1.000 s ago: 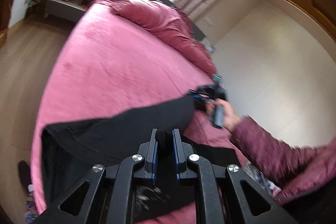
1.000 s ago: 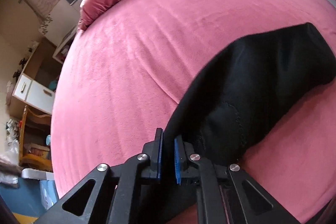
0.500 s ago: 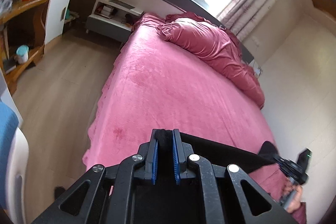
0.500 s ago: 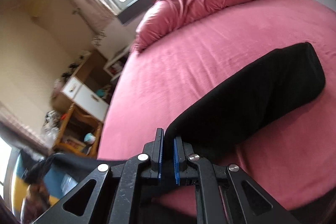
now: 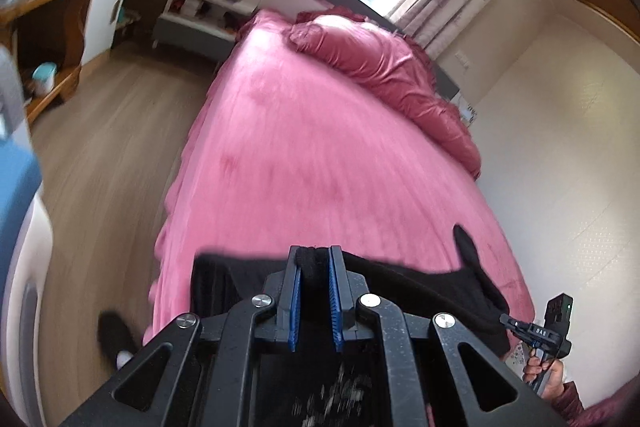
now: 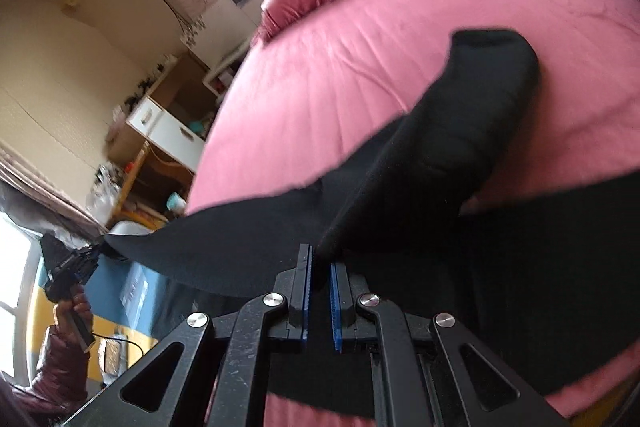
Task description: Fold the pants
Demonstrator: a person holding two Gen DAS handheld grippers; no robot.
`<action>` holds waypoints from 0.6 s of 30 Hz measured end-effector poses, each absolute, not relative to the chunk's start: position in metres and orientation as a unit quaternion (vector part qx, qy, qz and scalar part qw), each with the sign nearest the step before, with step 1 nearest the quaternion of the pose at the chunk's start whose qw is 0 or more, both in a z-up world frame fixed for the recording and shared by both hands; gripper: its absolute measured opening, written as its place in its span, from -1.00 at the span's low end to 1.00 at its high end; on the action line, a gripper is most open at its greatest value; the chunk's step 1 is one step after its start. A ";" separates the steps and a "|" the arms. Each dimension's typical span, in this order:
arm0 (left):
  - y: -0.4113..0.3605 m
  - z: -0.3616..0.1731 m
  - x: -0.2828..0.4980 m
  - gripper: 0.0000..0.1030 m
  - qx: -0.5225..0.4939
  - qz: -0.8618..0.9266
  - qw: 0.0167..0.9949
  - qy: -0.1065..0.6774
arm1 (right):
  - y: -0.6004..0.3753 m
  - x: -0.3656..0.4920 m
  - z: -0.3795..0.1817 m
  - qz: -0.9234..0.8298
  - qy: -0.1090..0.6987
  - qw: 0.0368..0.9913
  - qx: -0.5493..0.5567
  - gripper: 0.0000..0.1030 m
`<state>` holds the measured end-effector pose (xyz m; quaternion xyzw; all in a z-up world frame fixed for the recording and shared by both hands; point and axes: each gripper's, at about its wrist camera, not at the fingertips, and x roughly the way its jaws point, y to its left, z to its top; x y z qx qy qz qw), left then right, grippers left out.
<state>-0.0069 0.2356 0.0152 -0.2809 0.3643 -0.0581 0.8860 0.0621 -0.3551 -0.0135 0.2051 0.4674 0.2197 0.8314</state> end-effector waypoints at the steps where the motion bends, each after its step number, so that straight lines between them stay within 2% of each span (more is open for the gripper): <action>1: 0.234 0.010 -0.012 -0.77 -0.282 -0.055 0.884 0.369 | -0.356 0.058 -0.019 0.218 0.474 0.829 0.204 -0.85; 10: 0.224 -0.059 -0.067 -0.77 -0.313 -0.014 0.845 0.434 | -0.359 0.029 -0.067 0.199 0.520 0.809 0.190 -0.86; 18: 0.225 -0.067 -0.079 -0.77 -0.306 -0.005 0.846 0.436 | -0.357 0.022 -0.062 0.209 0.518 0.814 0.157 -0.87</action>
